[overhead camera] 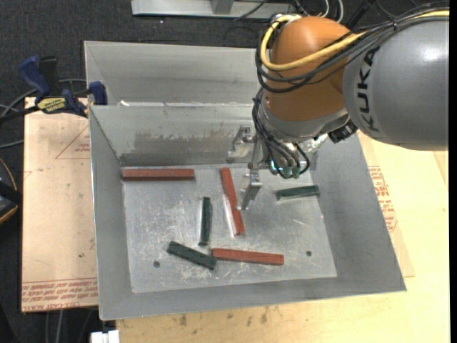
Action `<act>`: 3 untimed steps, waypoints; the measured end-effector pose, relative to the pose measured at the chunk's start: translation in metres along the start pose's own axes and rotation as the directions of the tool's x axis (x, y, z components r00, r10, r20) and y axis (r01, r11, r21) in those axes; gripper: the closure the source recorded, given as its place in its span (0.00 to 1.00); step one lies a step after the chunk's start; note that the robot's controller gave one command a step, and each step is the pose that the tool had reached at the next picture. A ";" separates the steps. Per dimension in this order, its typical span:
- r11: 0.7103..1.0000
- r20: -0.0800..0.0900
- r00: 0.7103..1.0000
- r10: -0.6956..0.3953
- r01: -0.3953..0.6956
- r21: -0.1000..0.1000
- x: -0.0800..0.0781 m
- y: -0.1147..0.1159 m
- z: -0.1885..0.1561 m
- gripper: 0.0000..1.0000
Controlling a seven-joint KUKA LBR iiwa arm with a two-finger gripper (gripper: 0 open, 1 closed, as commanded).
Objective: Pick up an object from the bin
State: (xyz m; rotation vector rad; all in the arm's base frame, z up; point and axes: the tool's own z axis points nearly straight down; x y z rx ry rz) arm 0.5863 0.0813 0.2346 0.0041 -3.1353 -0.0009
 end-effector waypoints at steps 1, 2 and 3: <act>1.000 0.008 1.000 0.002 -0.002 -0.001 -0.002 0.000 -0.004 0.00; 0.998 0.012 0.998 -0.061 0.061 0.000 0.009 -0.056 0.062 0.00; 0.980 0.000 0.980 -0.199 0.199 0.000 0.088 -0.048 0.076 0.00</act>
Offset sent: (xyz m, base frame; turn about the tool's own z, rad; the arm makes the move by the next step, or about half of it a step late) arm -0.0287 -0.1438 -0.1646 -0.1500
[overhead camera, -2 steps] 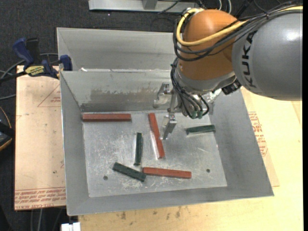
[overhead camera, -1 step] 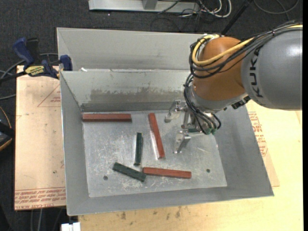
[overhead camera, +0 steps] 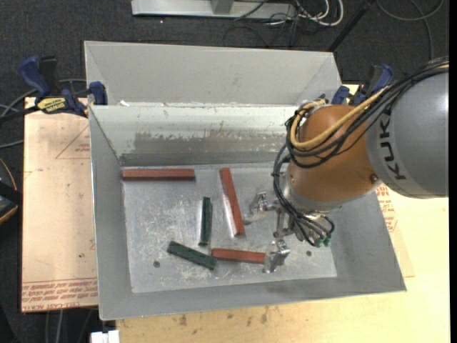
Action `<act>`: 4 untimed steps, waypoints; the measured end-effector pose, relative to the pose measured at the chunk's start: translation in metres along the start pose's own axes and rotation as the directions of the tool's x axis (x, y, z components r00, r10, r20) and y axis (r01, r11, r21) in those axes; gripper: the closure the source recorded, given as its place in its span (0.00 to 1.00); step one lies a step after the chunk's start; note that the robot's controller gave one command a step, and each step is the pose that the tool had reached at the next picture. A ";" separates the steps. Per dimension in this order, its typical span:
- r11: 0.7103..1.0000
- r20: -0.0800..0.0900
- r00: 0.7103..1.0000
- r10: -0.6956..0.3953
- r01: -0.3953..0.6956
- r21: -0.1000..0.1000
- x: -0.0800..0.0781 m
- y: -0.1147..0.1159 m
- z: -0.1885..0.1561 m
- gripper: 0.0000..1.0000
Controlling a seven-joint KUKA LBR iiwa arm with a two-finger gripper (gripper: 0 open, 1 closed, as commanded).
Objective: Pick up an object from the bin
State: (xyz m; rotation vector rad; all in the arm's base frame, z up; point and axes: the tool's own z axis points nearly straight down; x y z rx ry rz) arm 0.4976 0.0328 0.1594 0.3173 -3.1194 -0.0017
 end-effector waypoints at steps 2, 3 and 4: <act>0.999 0.011 0.999 0.053 -0.053 0.001 0.010 -0.004 0.067 0.00; 0.999 0.007 0.999 0.039 -0.039 0.000 0.012 -0.003 0.076 1.00; 0.999 0.007 0.999 0.038 -0.038 0.000 0.012 -0.003 0.076 1.00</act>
Offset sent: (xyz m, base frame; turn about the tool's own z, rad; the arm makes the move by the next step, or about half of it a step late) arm -0.0187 -0.0017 -0.0894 0.0306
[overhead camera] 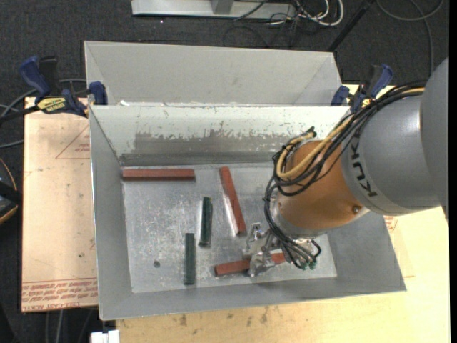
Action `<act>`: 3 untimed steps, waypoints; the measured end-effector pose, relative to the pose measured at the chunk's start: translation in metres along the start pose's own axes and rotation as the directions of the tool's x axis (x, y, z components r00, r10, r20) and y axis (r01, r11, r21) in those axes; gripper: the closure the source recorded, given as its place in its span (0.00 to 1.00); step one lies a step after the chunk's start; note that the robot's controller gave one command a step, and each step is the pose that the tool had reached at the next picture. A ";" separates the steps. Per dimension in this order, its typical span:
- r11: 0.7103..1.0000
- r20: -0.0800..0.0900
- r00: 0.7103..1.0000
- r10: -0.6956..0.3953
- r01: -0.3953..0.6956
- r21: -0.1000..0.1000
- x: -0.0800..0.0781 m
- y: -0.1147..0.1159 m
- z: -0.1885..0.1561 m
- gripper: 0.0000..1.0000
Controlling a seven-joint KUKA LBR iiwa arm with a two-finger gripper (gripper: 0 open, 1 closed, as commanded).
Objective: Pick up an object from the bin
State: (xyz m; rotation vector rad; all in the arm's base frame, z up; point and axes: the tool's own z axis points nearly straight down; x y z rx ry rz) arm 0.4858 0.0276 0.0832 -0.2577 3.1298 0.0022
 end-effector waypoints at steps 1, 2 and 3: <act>1.000 -0.001 1.000 0.000 0.000 0.000 0.000 0.000 -0.001 1.00; 1.000 -0.005 1.000 0.001 -0.001 0.000 0.001 0.000 -0.009 1.00; 1.000 -0.002 1.000 0.001 -0.001 0.000 0.001 0.001 -0.021 1.00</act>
Offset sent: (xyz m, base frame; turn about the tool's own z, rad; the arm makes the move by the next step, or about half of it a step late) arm -0.0001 0.0000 0.0433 0.0000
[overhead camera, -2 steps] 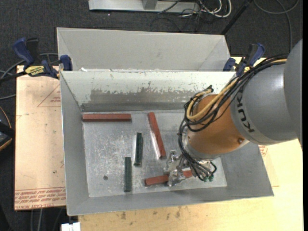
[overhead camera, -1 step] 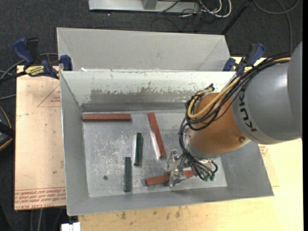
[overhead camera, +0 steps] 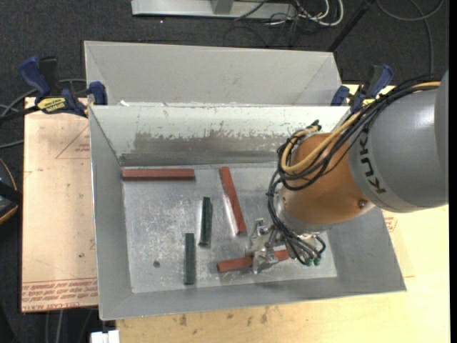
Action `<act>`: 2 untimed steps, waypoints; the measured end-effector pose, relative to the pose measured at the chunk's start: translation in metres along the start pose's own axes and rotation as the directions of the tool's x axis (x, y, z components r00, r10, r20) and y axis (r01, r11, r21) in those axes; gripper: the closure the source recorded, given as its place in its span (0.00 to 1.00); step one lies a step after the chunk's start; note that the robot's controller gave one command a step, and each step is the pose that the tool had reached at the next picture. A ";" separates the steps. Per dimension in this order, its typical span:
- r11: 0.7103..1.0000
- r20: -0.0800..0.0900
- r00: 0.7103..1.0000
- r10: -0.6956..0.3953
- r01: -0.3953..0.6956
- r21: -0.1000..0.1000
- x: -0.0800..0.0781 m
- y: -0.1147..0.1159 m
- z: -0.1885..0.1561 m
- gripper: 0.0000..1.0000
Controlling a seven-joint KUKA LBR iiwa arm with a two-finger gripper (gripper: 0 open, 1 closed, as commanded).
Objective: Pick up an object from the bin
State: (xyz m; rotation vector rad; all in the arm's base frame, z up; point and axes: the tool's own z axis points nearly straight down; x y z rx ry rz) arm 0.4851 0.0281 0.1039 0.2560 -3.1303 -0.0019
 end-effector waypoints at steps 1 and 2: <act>1.000 -0.002 1.000 0.000 0.000 0.000 0.000 0.000 -0.009 1.00; 1.000 -0.006 1.000 0.000 0.000 -0.001 0.001 0.000 -0.027 1.00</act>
Offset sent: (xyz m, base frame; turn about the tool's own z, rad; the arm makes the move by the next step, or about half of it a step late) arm -0.0001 0.0001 0.0129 0.0000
